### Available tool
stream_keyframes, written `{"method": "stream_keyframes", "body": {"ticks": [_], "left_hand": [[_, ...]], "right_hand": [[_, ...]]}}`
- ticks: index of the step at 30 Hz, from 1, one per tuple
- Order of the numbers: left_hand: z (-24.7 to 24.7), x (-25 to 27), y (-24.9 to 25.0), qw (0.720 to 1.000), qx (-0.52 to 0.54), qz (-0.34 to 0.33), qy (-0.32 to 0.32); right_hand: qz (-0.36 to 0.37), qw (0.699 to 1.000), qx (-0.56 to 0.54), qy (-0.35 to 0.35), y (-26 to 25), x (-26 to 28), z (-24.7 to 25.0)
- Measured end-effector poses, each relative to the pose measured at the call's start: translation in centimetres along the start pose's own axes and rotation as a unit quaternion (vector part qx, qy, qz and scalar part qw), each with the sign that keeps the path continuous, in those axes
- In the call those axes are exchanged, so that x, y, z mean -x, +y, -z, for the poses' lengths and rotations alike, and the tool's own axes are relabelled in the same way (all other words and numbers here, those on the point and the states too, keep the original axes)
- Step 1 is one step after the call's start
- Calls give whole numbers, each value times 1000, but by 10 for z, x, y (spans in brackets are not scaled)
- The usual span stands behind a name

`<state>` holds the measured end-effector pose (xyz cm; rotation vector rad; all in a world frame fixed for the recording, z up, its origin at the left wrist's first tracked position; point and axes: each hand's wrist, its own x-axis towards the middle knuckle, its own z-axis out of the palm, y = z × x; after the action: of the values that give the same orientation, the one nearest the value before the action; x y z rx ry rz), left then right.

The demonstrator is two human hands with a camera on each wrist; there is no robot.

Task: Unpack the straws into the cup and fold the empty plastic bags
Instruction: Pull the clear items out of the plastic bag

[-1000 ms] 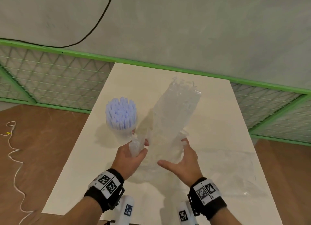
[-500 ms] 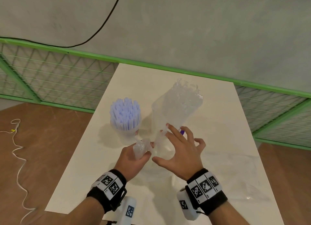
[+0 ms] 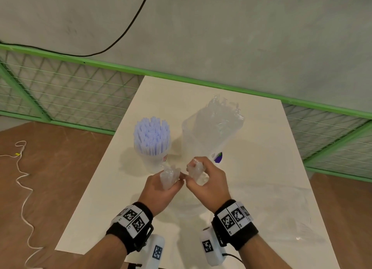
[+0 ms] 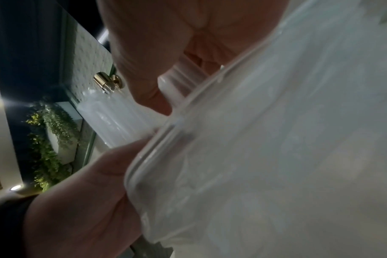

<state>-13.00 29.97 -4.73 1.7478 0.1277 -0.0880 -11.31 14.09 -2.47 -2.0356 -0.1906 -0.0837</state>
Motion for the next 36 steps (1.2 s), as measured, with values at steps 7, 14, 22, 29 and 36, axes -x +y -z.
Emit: {"method": "stream_keyframes", "body": {"ticks": [7,14,22,29,36], "left_hand": [[7,-3,-6,1000,9,2,11],[4,-1,-6,1000,12,2,20],[8,-2,-9,999,19,3,28],[9,-3,-7,999,34,9,31],[11,-2,-9,999,38,9,27]], "right_hand": [[53,997,-41,29,-12,-2,11],[51,998,-13,29,1,-6,8],[142,986,-2,91,-36,-32,32],[243,915,-212,244,-118,-95,122],[185,927,-205,255,-107,-135,127]]}}
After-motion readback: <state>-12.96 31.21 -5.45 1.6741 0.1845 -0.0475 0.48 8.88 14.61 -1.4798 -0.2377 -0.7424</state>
